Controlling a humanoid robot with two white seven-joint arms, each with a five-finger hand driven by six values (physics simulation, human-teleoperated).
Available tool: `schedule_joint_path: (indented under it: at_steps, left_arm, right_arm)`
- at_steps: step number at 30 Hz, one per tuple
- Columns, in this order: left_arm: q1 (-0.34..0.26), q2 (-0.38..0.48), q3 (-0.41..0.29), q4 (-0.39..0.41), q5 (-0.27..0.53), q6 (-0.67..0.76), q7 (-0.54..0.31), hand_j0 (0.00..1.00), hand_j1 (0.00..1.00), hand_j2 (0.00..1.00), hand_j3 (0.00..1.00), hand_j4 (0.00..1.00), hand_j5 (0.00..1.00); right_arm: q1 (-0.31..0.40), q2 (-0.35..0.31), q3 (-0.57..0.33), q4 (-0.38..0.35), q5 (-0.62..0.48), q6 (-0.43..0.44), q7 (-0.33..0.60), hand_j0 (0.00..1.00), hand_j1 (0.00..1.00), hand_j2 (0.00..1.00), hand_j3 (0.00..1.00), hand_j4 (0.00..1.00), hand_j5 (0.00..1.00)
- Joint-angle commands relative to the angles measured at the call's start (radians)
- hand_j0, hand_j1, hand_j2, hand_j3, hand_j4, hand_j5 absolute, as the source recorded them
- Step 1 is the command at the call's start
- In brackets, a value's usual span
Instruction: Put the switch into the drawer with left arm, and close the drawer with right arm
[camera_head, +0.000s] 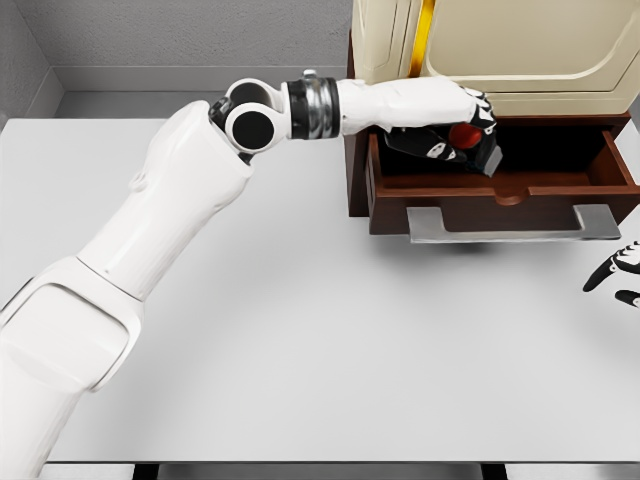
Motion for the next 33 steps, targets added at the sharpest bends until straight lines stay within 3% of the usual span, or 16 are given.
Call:
schedule_joint_path:
  at_steps: [1,3,5,8,22,25,27,28,31,32,33]
  left_arm:
    - [0.000,-0.001,0.003,0.007,0.010,0.003,0.001,0.49,0.49,0.49,0.49,0.49,0.49]
    - [0.000,-0.001,0.001,0.006,0.010,0.003,0.001,0.55,0.55,0.55,0.55,0.55,0.55]
    - [0.000,-0.001,0.001,0.003,0.010,0.003,0.001,0.75,0.75,0.75,0.75,0.75,0.75]
    - [0.000,-0.001,0.000,0.000,0.008,0.003,0.001,0.86,0.86,0.86,0.86,0.86,0.86]
    - [-0.017,-0.001,-0.002,-0.031,0.020,0.003,0.001,0.98,0.98,0.98,0.98,0.98,0.98]
    - [-0.021,-0.001,-0.005,-0.059,0.072,0.003,0.001,1.00,1.00,1.00,1.00,1.00,1.00]
    - [-0.020,-0.001,-0.008,-0.189,0.151,0.003,0.001,1.00,1.00,1.00,1.00,1.00,1.00]
    - [-0.015,0.044,-0.011,-0.281,0.203,0.003,0.001,1.00,1.00,1.00,1.00,1.00,1.00]
    - [-0.011,0.206,-0.034,-0.513,0.315,0.003,0.001,1.00,1.00,1.00,1.00,1.00,1.00]
    - [0.008,0.257,-0.033,-0.545,0.349,0.003,0.001,1.00,1.00,1.00,1.00,1.00,1.00]
    - [0.026,0.363,-0.033,-0.574,0.388,0.003,0.001,1.00,1.00,1.00,1.00,1.00,1.00]
  right_arm:
    - [0.000,-0.001,-0.001,0.000,-0.007,0.003,0.000,0.55,0.55,0.55,0.55,0.55,0.55]
    - [0.000,-0.001,0.001,0.000,-0.007,0.003,0.000,0.55,0.55,0.55,0.55,0.55,0.55]
    - [0.000,-0.001,0.001,0.000,-0.007,0.003,0.000,0.55,0.55,0.55,0.55,0.55,0.55]
    - [0.000,-0.001,0.001,0.000,-0.007,0.003,0.000,0.55,0.55,0.55,0.55,0.55,0.55]
    - [-0.011,-0.001,0.001,0.000,-0.007,0.003,0.000,0.55,0.55,0.55,0.55,0.55,0.55]
    - [-0.017,-0.001,0.001,0.000,-0.007,0.003,0.000,0.55,0.55,0.55,0.55,0.55,0.55]
    - [-0.018,-0.001,0.010,0.000,-0.007,0.003,0.000,0.55,0.55,0.55,0.55,0.55,0.55]
    - [-0.020,-0.003,0.019,0.000,-0.007,0.003,0.000,0.55,0.55,0.55,0.55,0.55,0.55]
    - [-0.031,-0.023,0.022,0.000,-0.007,0.003,0.000,0.55,0.55,0.55,0.55,0.55,0.55]
    - [-0.032,-0.023,0.022,0.000,-0.007,0.003,0.000,0.55,0.55,0.55,0.55,0.55,0.55]
    - [-0.032,-0.023,0.022,0.000,-0.007,0.003,0.000,0.55,0.55,0.55,0.55,0.55,0.55]
